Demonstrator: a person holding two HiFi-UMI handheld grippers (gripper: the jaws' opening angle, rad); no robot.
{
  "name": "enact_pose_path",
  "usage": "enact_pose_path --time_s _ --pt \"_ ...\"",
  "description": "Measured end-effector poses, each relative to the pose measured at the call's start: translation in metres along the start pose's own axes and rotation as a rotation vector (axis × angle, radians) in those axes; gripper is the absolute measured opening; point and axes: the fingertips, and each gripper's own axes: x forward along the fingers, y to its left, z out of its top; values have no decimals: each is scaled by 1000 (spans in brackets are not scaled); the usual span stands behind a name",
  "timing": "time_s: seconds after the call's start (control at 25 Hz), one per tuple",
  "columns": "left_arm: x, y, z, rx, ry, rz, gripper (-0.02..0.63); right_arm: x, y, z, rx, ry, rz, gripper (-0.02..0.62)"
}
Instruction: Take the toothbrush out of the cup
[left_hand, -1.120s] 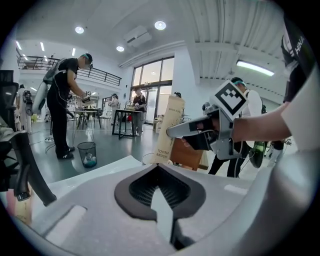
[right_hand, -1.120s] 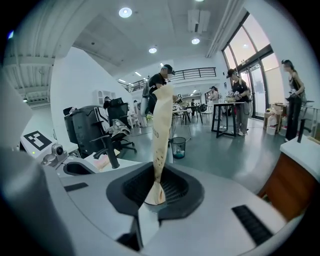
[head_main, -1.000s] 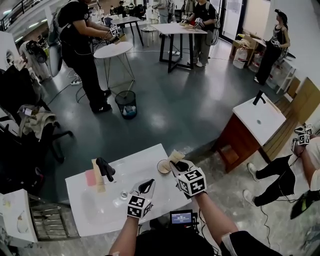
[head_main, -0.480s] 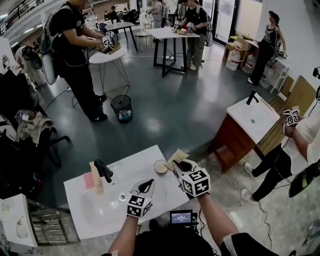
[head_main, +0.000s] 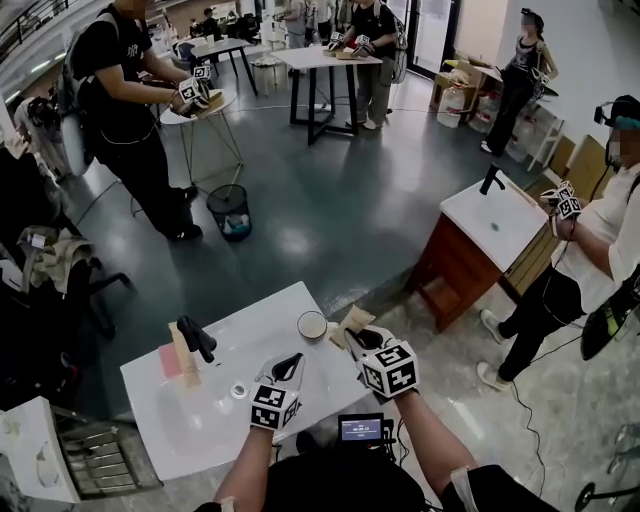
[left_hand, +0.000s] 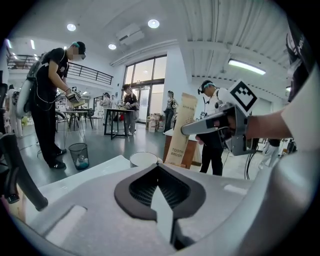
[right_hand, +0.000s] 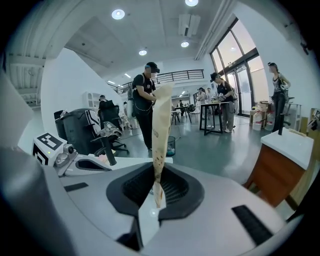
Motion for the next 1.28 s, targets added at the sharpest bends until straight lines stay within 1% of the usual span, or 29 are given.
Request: enact_pose_path --time_s 0.2,0.4,0.88,1.28 --pt "-1 -4 -9 7 22 -2 9 -1 7 -20 9 39 8 46" --pt "0 -4 -9 10 32 8 9 1 15 -26 4 60 27 44" --pt "1 7 -5 22 20 58 9 7 21 -25 -3 69 43 44" --pt "3 4 -4 15 10 45 9 9 21 -26 -2 71 50 44"
